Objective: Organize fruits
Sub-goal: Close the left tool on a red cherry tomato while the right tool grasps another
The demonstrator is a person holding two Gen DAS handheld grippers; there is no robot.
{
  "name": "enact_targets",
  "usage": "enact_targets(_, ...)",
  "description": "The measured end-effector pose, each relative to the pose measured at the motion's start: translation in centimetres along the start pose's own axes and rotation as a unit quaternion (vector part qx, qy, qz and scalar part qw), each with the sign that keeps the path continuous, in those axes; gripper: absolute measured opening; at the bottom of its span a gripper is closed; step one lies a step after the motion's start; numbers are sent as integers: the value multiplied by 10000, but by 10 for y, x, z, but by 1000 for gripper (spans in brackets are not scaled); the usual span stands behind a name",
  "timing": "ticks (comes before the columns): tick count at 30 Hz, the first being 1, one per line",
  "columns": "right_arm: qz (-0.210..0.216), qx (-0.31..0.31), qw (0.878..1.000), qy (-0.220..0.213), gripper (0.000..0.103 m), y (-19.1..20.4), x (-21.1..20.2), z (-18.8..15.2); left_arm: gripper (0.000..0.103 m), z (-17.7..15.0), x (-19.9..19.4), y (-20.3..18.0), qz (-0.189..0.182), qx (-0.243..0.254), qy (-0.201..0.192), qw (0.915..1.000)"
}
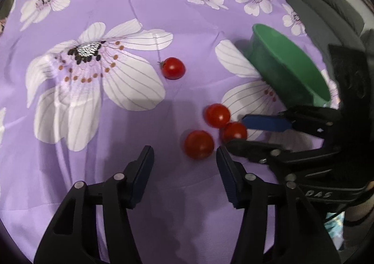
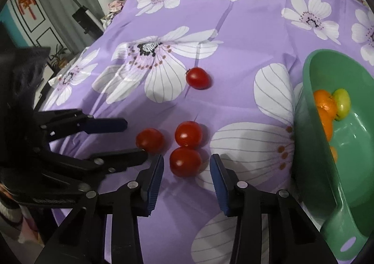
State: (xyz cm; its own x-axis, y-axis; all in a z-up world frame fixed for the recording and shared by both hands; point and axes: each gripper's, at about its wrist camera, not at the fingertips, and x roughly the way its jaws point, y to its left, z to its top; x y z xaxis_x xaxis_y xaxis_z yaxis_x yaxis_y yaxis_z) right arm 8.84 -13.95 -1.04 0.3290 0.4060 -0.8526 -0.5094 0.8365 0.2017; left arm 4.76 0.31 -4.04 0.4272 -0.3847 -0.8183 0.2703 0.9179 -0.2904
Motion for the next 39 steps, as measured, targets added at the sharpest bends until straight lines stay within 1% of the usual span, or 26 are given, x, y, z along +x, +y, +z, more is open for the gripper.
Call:
enact_targets(1, 24, -17, 10000, 14, 44, 0, 1, 1, 54, 0, 0, -1, -21, -3, 2, 10000)
enact_targets(3, 25, -94, 9999, 62, 36, 3, 4, 2, 54, 3, 3, -2, -58, -11, 9, 10000)
enact_targets(5, -17, -123, 9999, 94, 34, 3, 7, 3, 54, 5, 5, -1, -62, -46, 23, 10000)
enact_targets(7, -1, -97, 9999, 99, 34, 0, 8, 4, 50, 7, 8, -2, -95, -63, 44, 9999)
enact_targets(9, -5, -113, 9999, 99, 34, 0, 9, 4, 42, 7, 10, -3, -132, -18, 76, 9999)
enact_targets(13, -9, -171, 9998, 94, 34, -1, 8, 4, 39, 8, 11, -5, -128, 75, 106, 9998)
enact_targets(15, -17, -191, 9998, 92, 32, 0, 9, 5, 28, 9, 13, -6, -106, 80, 102, 9999)
enact_targets(17, -33, -218, 9997, 84, 32, 0, 9, 5, 26, 9, 14, -7, -50, 141, 82, 9999)
enact_targets(18, -40, -226, 9997, 78, 32, 0, 9, 5, 28, 8, 14, -7, -29, 172, 74, 9998)
enact_targets(28, 14, -145, 9999, 9, 32, 0, 5, 1, 27, 7, 12, -9, -27, 152, 50, 9999)
enact_targets(36, 64, -5, 9997, -240, 32, 1, -15, -7, 27, -2, -6, -10, 97, 61, -148, 9998)
enact_targets(39, 76, 26, 9995, -302, 32, 2, -21, -11, 27, -5, -14, -13, 204, 54, -236, 9995)
